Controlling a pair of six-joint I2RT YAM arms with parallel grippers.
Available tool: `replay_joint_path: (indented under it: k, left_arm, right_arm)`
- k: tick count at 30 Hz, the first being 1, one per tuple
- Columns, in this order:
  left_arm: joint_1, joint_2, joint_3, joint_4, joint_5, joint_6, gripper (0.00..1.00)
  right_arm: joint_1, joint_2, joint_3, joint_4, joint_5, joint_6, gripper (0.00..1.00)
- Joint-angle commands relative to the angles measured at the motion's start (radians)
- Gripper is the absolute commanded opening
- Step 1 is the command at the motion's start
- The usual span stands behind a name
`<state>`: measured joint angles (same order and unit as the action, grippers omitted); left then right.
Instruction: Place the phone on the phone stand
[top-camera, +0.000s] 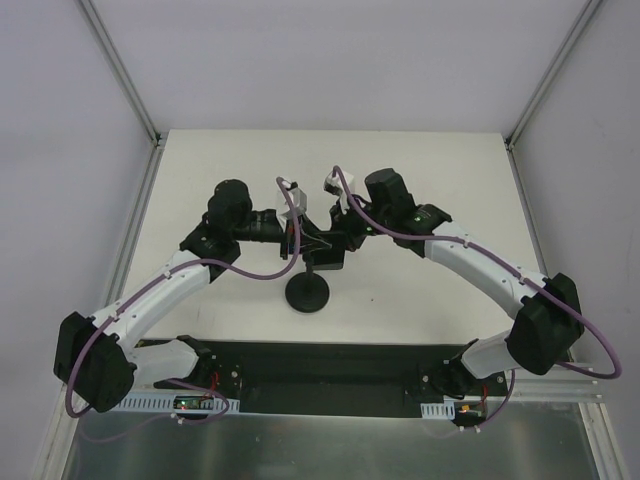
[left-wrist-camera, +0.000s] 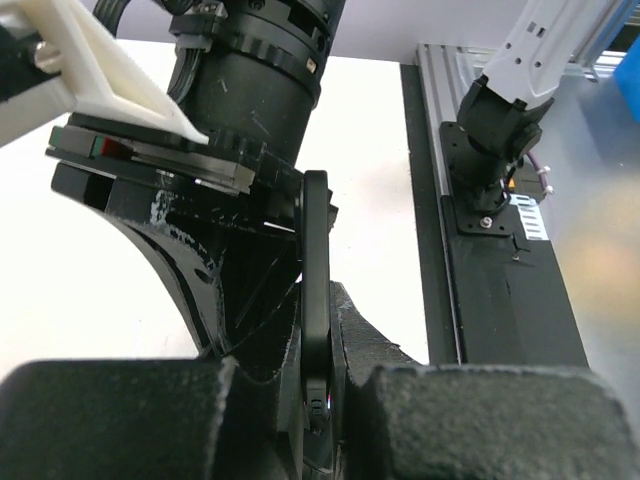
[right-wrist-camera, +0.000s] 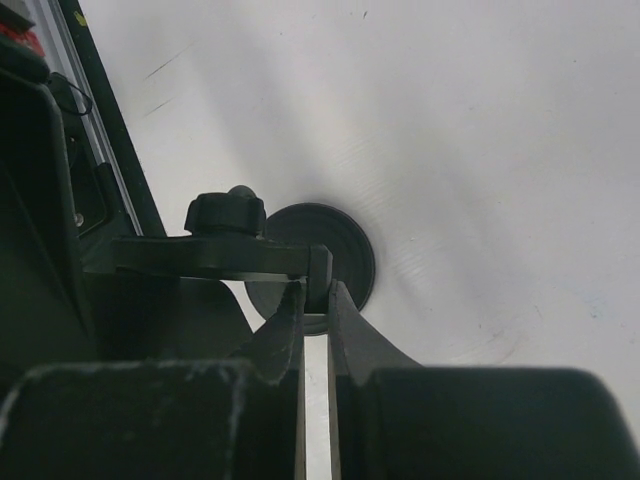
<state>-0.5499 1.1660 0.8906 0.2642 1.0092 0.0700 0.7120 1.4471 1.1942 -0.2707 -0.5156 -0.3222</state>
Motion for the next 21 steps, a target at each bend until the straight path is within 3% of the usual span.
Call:
replay_joint_path:
  k: [1, 2, 6, 8, 11, 12, 13, 14, 15, 21]
  left_arm:
    - [0.016, -0.081, -0.015, 0.037, -0.090, 0.028, 0.00]
    - [0.015, -0.112, -0.022, 0.032, -0.124, 0.022, 0.00]
    - [0.011, -0.227, -0.120, 0.027, -0.531, -0.050, 0.00]
    - [0.005, -0.294, -0.148, -0.003, -0.624, -0.030, 0.00]
    - [-0.050, -0.336, -0.177, -0.046, -0.869, 0.019, 0.00]
    - [-0.076, -0.338, -0.183, -0.051, -0.976, 0.034, 0.00]
    - [-0.102, -0.336, -0.185, -0.054, -1.168, 0.062, 0.00]
    - [-0.148, -0.327, -0.188, -0.052, -1.258, 0.071, 0.00]
    - [-0.162, -0.318, -0.193, -0.021, -1.334, 0.071, 0.00]
    - [-0.252, -0.181, -0.216, 0.170, -1.635, 0.088, 0.00]
  right_arm:
    - [-0.006, -0.076, -0.002, 0.088, 0.006, 0.049, 0.00]
    - [-0.008, -0.082, -0.017, 0.109, 0.032, 0.061, 0.00]
    - [-0.005, -0.140, -0.093, 0.220, 0.219, 0.197, 0.01]
    - [0.016, -0.157, -0.114, 0.266, 0.285, 0.236, 0.00]
    - [0.107, -0.185, -0.139, 0.323, 0.509, 0.281, 0.00]
    - [0.130, -0.192, -0.142, 0.330, 0.666, 0.297, 0.00]
    - [0.185, -0.194, -0.145, 0.334, 0.736, 0.323, 0.01]
    - [0.216, -0.195, -0.143, 0.332, 0.814, 0.357, 0.00]
    - [0.246, -0.192, -0.143, 0.330, 0.967, 0.383, 0.00]
    - [0.538, -0.136, -0.105, 0.301, 1.457, 0.552, 0.00]
